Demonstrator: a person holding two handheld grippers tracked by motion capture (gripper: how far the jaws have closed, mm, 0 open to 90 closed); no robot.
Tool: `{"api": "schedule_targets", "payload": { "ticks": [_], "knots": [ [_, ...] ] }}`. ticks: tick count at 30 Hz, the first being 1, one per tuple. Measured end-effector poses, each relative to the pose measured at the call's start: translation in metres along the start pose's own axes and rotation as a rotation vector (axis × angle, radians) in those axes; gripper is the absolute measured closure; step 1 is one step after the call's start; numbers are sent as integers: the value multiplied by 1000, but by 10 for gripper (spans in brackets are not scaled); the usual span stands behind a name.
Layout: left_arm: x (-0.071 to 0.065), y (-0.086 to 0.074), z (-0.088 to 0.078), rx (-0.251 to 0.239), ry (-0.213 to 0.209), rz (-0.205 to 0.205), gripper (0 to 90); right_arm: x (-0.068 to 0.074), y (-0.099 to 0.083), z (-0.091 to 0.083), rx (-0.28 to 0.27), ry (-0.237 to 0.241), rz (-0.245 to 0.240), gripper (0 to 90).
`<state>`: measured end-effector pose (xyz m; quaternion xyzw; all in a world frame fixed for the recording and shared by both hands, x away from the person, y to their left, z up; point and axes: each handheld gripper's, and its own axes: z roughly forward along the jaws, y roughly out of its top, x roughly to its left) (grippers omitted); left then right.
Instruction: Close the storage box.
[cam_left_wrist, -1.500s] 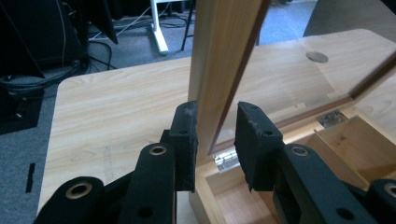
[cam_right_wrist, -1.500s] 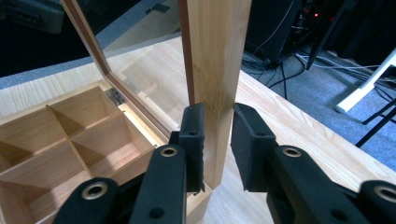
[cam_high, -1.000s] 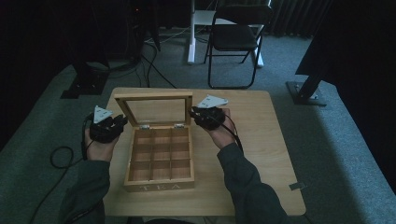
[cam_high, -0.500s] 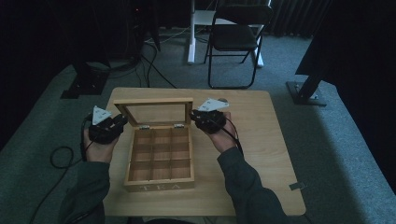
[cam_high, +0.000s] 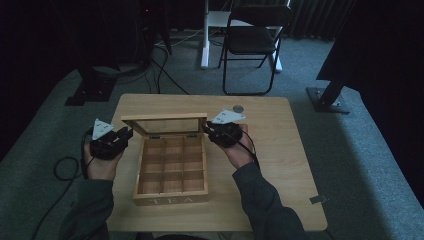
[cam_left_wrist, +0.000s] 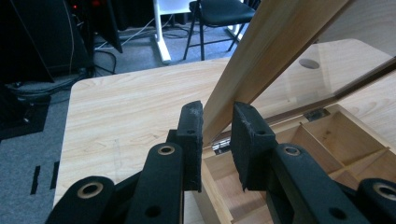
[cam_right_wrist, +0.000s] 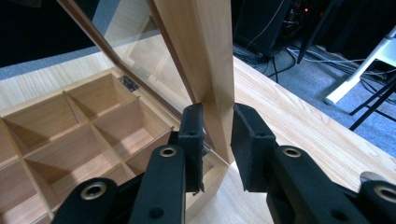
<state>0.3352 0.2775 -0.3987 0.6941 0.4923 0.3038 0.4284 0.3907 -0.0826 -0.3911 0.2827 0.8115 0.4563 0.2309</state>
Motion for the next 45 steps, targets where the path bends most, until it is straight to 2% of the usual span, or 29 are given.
{"api": "schedule_targets", "payload": {
  "ticks": [17, 30, 45],
  "knots": [
    [-10, -6, -12, -15, -37, 7, 740, 10, -8, -8, -6, 6, 15, 736],
    [-10, -14, -17, -7, -66, 3, 740, 16, -15, -13, -6, 15, 24, 735],
    [-13, -22, -22, 3, -71, 12, 741, 23, -23, -18, -9, 23, 32, 736]
  ]
}}
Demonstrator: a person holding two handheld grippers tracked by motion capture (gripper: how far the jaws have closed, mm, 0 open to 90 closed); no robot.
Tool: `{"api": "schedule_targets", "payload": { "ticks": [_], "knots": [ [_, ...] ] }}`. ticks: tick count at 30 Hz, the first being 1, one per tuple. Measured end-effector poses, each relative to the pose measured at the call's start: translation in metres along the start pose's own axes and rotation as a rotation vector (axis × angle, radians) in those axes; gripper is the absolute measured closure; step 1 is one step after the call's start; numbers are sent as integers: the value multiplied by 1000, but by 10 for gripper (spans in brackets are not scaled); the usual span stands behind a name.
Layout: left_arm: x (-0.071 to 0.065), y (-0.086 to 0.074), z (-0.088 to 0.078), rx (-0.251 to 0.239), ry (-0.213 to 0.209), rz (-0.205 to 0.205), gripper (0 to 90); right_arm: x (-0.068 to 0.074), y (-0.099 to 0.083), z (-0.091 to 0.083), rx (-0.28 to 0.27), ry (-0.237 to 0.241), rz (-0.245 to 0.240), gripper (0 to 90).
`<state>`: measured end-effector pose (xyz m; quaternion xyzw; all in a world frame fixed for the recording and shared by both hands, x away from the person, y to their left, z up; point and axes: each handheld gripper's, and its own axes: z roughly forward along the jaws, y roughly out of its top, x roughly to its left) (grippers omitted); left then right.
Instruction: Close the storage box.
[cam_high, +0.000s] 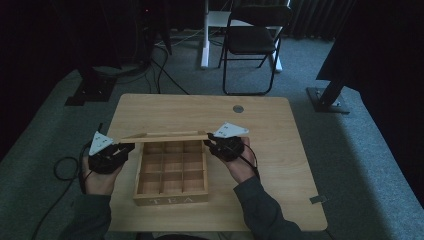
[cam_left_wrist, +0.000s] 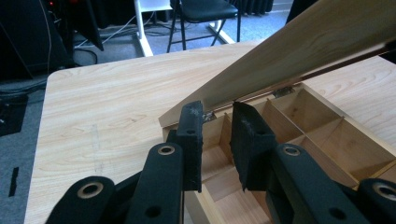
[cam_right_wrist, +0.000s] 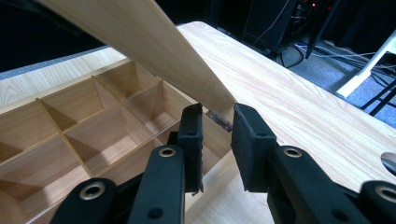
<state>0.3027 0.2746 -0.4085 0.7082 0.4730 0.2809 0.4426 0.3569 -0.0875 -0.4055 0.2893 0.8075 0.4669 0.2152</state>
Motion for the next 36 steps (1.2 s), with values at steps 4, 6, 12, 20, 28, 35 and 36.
{"api": "schedule_targets", "payload": {
  "ticks": [4, 6, 12, 20, 28, 35, 36],
  "knots": [
    [-1, -2, -1, -2, -2, -2, 741, 1, -2, -1, -3, 3, 2, 736],
    [-2, -3, -2, -1, -3, -2, 741, 2, -3, -2, -4, 5, 6, 736],
    [-2, -6, -4, 1, -6, -1, 741, 3, -6, -3, -6, 12, 7, 736],
    [-3, -10, -5, 1, -16, 0, 741, 5, -9, -4, -4, 18, -2, 736],
    [-3, -13, -5, 4, -20, -6, 741, 7, -12, -6, -7, 21, -1, 737],
    [-3, -17, -4, 14, -25, -14, 740, 9, -15, -7, -2, 30, 0, 735],
    [-3, -18, -4, 15, -26, -14, 740, 9, -16, -7, -1, 32, 3, 735]
  ]
}}
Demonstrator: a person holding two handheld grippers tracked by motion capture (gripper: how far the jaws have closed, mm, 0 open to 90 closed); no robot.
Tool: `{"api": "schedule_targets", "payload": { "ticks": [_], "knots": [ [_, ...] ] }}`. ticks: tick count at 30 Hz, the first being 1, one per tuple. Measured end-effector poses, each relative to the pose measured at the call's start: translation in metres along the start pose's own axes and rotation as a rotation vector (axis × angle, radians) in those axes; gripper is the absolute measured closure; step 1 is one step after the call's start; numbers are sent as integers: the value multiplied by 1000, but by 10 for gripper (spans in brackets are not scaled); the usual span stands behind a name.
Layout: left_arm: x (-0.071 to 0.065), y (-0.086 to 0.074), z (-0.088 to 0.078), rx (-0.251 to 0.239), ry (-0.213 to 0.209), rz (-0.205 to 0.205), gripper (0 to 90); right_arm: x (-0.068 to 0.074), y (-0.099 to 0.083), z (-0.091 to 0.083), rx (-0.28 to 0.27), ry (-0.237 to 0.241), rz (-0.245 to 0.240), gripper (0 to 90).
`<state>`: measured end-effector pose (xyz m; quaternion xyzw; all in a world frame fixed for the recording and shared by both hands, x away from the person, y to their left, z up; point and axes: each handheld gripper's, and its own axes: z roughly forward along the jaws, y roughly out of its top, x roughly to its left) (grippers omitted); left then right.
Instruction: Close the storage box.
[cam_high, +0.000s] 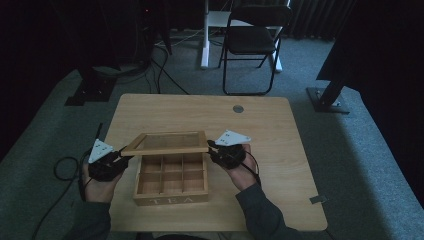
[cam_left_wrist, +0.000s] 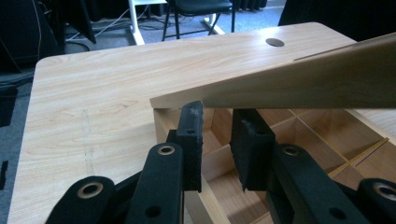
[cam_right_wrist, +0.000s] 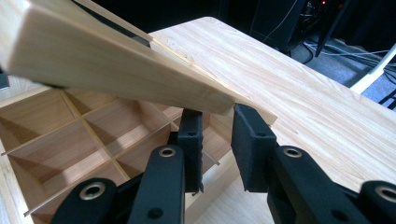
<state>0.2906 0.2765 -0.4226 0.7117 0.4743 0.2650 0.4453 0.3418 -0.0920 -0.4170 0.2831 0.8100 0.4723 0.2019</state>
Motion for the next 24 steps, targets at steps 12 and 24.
{"api": "schedule_targets", "payload": {
  "ticks": [12, 24],
  "knots": [
    [-1, -7, 0, 5, -4, -14, 740, 2, -7, 0, 0, 14, 3, 734],
    [-1, -14, -1, 9, -13, -13, 740, 3, -14, -1, -4, 37, 34, 731]
  ]
}}
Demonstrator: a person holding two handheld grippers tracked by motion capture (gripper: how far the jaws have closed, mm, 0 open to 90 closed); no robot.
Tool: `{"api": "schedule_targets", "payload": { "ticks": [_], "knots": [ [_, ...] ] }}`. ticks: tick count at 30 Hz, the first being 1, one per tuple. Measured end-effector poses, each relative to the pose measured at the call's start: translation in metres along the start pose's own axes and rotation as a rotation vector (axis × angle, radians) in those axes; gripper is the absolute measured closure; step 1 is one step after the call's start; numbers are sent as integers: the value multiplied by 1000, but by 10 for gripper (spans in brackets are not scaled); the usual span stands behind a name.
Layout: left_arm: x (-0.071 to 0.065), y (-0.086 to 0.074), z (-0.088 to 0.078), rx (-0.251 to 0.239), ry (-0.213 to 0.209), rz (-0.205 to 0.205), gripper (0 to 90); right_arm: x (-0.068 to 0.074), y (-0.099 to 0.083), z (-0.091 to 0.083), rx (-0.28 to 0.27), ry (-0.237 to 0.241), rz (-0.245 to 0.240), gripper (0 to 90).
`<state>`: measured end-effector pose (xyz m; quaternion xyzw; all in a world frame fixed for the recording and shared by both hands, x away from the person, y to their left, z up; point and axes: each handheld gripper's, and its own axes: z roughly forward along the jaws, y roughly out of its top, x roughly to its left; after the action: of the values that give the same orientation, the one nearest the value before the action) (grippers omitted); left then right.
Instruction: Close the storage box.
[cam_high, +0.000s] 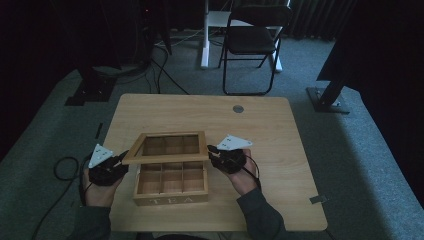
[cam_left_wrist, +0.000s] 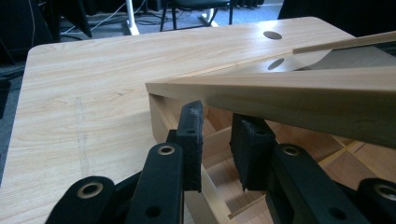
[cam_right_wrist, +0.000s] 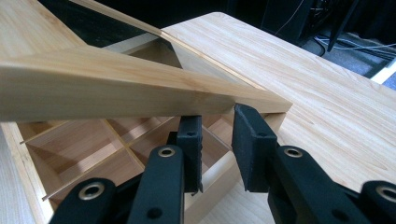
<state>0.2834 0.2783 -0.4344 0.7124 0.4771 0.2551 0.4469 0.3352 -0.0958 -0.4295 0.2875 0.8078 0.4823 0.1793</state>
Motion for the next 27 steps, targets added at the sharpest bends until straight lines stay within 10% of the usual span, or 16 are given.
{"api": "schedule_targets", "payload": {
  "ticks": [27],
  "knots": [
    [-1, -14, 0, 10, -4, 0, 740, 6, -15, 2, 10, 7, 6, 729]
  ]
}}
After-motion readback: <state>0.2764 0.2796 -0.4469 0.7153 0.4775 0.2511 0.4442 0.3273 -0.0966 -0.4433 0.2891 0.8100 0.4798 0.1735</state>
